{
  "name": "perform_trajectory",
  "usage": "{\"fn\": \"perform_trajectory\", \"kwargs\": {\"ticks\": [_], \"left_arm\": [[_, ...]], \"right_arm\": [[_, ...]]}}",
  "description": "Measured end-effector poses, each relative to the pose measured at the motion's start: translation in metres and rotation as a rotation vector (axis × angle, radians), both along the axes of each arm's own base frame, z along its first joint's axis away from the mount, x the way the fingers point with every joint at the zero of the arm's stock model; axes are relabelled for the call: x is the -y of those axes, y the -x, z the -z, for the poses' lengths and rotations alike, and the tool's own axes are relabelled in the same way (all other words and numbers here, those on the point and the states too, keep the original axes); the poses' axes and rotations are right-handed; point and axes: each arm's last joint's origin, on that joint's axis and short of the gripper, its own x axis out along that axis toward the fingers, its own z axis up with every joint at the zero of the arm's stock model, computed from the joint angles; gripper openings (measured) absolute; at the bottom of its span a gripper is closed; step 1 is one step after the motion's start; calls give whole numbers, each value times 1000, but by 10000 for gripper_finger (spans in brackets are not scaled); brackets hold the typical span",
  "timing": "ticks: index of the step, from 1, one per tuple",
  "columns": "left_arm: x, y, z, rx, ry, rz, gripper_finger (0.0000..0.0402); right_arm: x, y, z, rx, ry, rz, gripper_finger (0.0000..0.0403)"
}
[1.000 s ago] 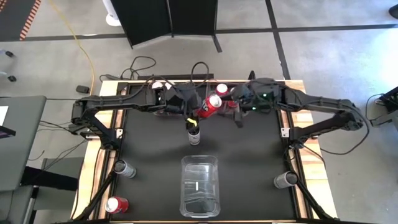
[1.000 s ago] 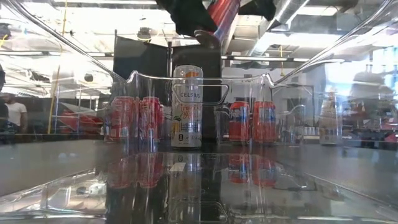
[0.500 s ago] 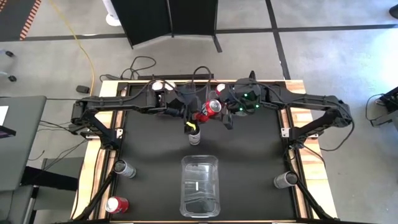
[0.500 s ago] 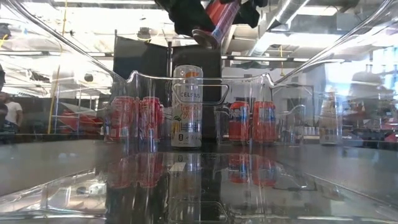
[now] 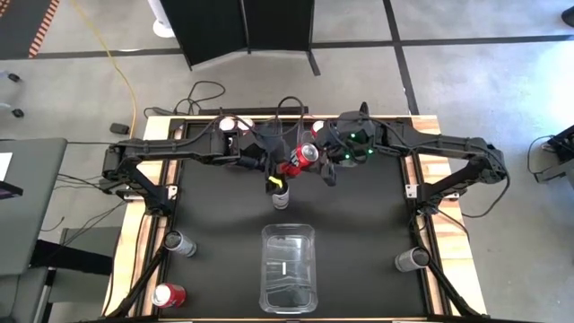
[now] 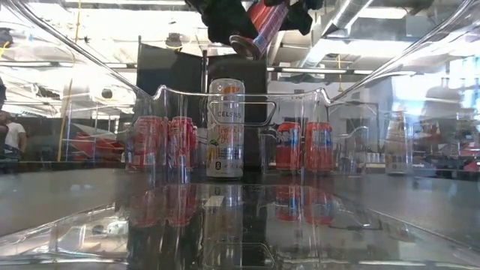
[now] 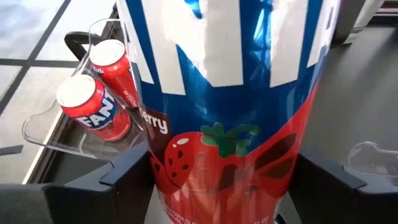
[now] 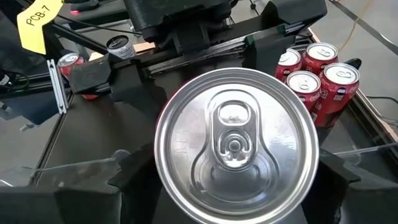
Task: Sort soda cans
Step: Put the orange soda can into the right transparent bin
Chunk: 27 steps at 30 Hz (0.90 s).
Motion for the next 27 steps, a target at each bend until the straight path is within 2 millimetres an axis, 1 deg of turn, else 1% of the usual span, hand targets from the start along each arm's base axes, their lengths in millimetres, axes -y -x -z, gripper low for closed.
{"fn": "perform_trajectory", "kwargs": {"ticks": [2,5,7,10,13,15,19,23,27], "left_arm": [[-1,0,0,-7,-5,-9,318],[-5,3,3,-26,8,-87,372],[-8,5,4,-40,14,-133,387],[-12,10,9,-98,46,-178,378],[-15,16,15,-167,86,-223,375],[-17,18,16,-184,103,-245,375],[-18,19,16,-184,124,-265,375],[-17,18,16,-180,134,-269,375],[-18,18,16,-174,134,-270,376]], "right_arm": [[0,0,0,-4,-1,1,307],[5,4,0,-25,-4,59,307],[11,9,0,-41,-2,98,307],[21,17,2,-95,3,158,307],[35,25,12,-210,22,206,307],[45,29,23,-261,55,224,307],[66,39,51,-349,74,316,306],[81,45,71,-352,53,358,306],[84,45,83,-338,50,364,306]]}}
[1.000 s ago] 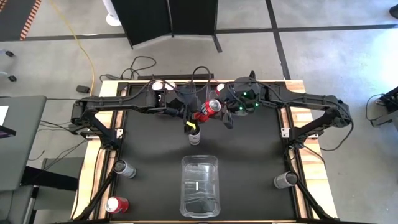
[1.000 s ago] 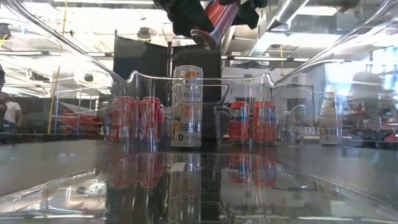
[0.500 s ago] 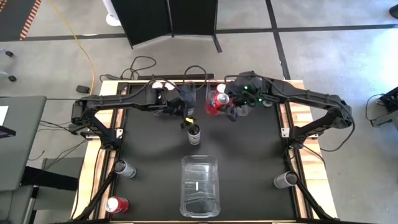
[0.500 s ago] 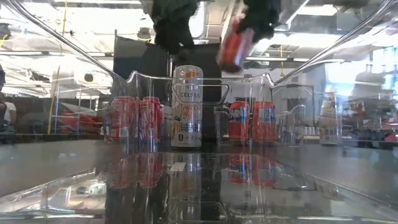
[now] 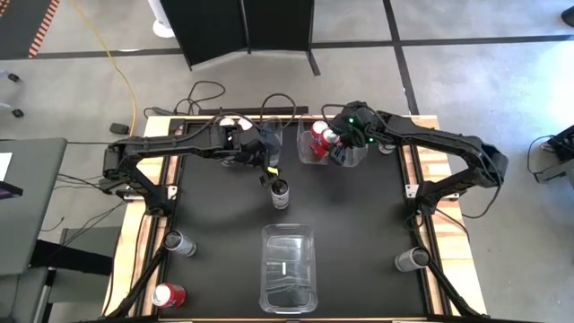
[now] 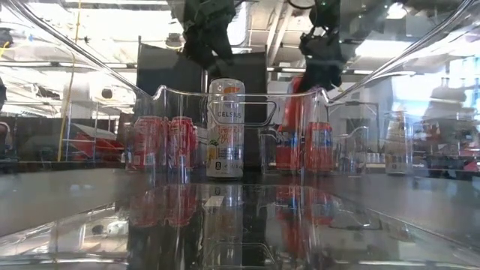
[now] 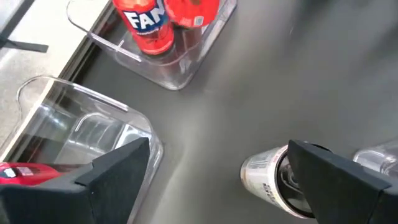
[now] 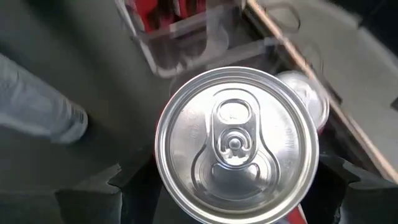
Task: Sort soda cans
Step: Put the orange soda can into the right transparent bin
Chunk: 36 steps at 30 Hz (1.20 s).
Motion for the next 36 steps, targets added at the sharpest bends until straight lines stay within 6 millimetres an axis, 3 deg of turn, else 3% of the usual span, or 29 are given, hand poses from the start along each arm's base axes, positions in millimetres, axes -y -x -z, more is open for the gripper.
{"fn": "perform_trajectory", "kwargs": {"ticks": [6,15,23,36], "left_arm": [[0,0,-1,5,-13,-6,376],[-3,-2,-3,38,-25,-17,377],[-2,-1,-2,27,-5,-36,377],[-2,-1,-2,28,-4,-37,377]], "right_arm": [[0,-5,10,4,9,-15,306],[8,-30,49,-108,-6,-55,306],[14,-40,70,-150,-18,-74,311],[18,-41,64,-116,19,-76,372]]}}
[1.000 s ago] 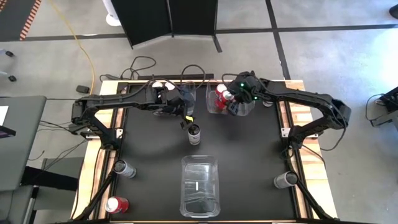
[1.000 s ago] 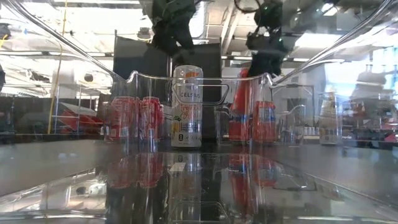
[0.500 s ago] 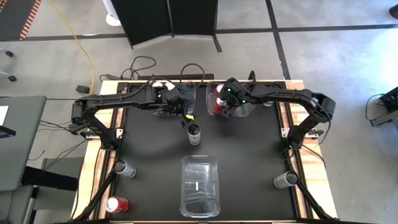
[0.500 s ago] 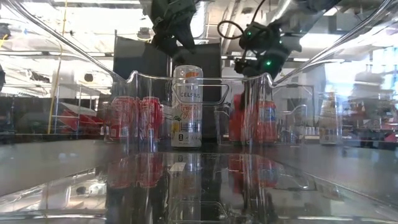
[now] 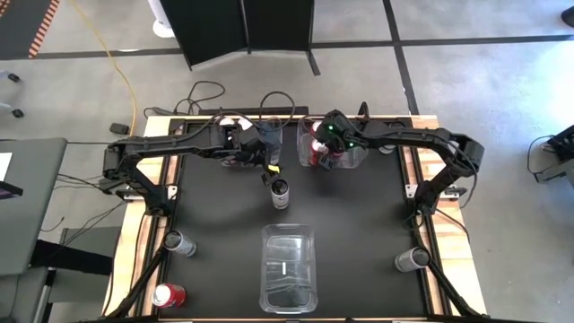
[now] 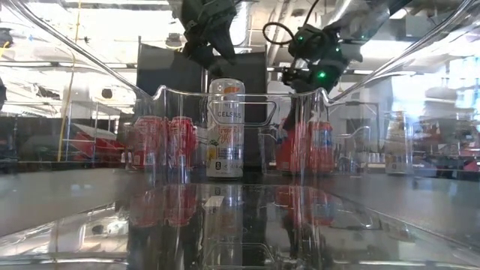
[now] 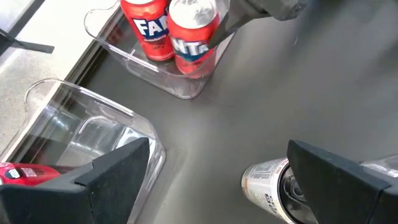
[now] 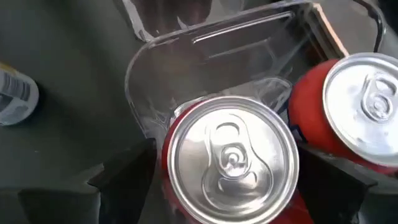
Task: Sort soda cans
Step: Put the orange soda can into the right transparent bin
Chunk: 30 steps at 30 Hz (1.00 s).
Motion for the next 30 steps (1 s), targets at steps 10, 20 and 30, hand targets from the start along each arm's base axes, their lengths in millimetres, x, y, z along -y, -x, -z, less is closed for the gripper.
{"fn": "perform_trajectory", "kwargs": {"ticks": [10,20,30], "left_arm": [[3,12,-6,-22,23,-20,377],[27,63,-30,-65,165,-169,377],[80,104,-19,-426,468,-287,377]], "right_arm": [[-7,13,-55,176,13,70,374],[-23,51,-113,419,40,162,374],[-27,55,-121,464,44,162,374]]}}
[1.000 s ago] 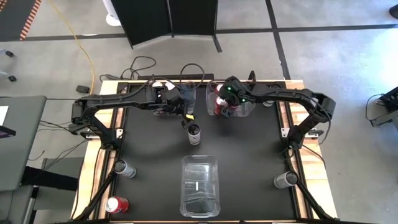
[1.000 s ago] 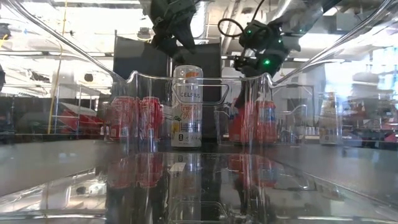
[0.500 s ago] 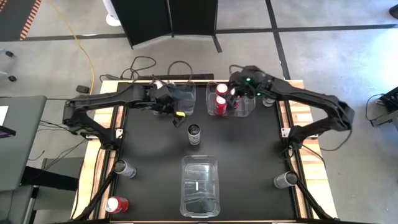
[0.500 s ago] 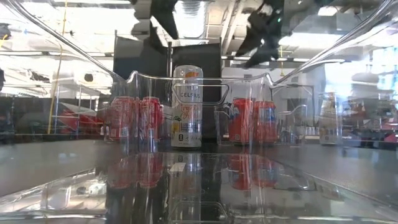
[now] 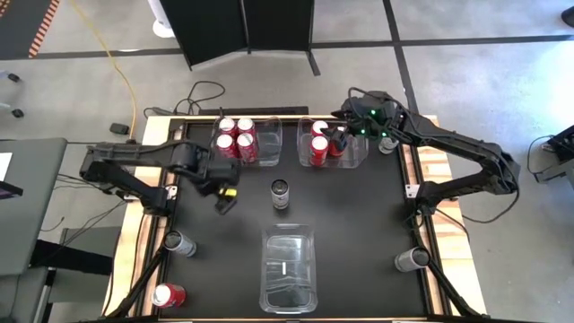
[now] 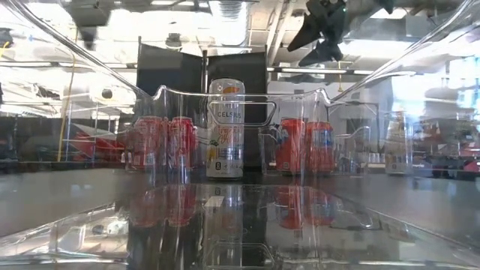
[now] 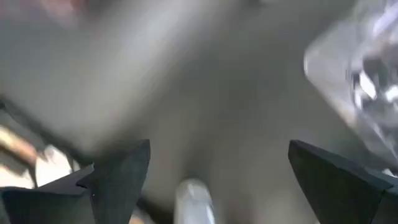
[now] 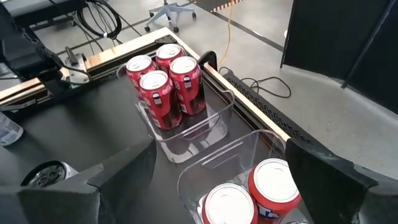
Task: Sort soda cans
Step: Put the orange soda can into the right transparent bin
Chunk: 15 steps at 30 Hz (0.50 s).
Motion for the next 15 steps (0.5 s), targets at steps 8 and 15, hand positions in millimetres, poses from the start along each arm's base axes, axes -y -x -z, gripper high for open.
{"fn": "perform_trajectory", "kwargs": {"ticks": [8,15], "left_arm": [[54,17,-1,-186,363,-107,377],[97,36,-2,-335,462,-146,377]], "right_arm": [[-6,-3,0,-16,27,-40,374],[-12,-6,9,-51,59,-91,374]]}}
